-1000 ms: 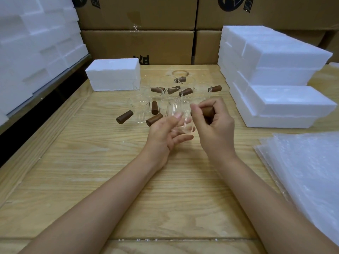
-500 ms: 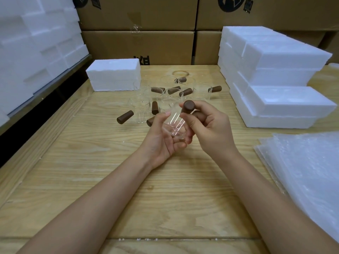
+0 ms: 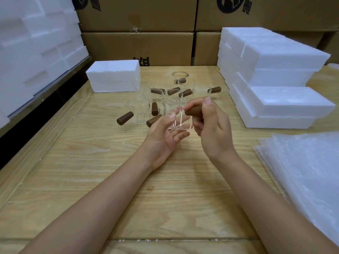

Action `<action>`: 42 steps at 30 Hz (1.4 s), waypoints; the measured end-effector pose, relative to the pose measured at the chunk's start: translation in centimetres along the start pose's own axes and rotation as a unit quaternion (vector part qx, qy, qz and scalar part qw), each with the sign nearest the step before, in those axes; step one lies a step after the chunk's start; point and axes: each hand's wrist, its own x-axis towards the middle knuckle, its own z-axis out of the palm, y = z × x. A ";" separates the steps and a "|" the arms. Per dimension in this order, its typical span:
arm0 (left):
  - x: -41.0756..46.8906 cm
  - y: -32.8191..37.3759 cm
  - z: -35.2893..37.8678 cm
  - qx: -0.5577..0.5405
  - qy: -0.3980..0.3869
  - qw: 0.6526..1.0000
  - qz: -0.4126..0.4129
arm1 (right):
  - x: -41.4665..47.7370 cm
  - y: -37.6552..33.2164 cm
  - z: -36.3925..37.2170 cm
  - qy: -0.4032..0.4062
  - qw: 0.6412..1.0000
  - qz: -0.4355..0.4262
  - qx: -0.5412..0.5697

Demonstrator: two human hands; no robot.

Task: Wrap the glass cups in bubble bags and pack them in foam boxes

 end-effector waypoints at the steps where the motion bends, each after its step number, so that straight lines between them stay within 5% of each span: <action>1: 0.0 0.1 -0.1 -0.004 -0.004 1.000 0.004 | 0.0 -0.1 0.0 -0.003 1.000 0.009 0.019; 7: 0.2 0.5 -0.9 -0.001 -0.061 0.997 0.036 | 0.1 -0.2 0.0 -0.005 0.995 0.037 0.092; 11: 0.2 0.0 -0.9 0.099 -0.033 0.987 0.120 | 0.5 0.3 -0.5 0.111 0.986 0.096 0.076; 15: -0.2 -0.9 -0.2 0.243 0.006 0.942 0.232 | 0.7 1.2 -1.0 0.181 0.973 0.142 0.015; 21: -0.2 -1.7 -0.4 0.382 0.024 0.860 0.337 | 1.2 1.8 -1.8 0.171 0.965 0.195 -0.039; 33: -0.3 -1.3 0.2 0.272 0.064 0.943 0.181 | 0.6 2.2 -1.5 0.165 0.974 -0.022 -0.153; 42: 0.0 -0.8 0.4 0.216 0.077 0.966 0.120 | 0.4 2.8 -1.4 0.123 0.978 -0.058 -0.157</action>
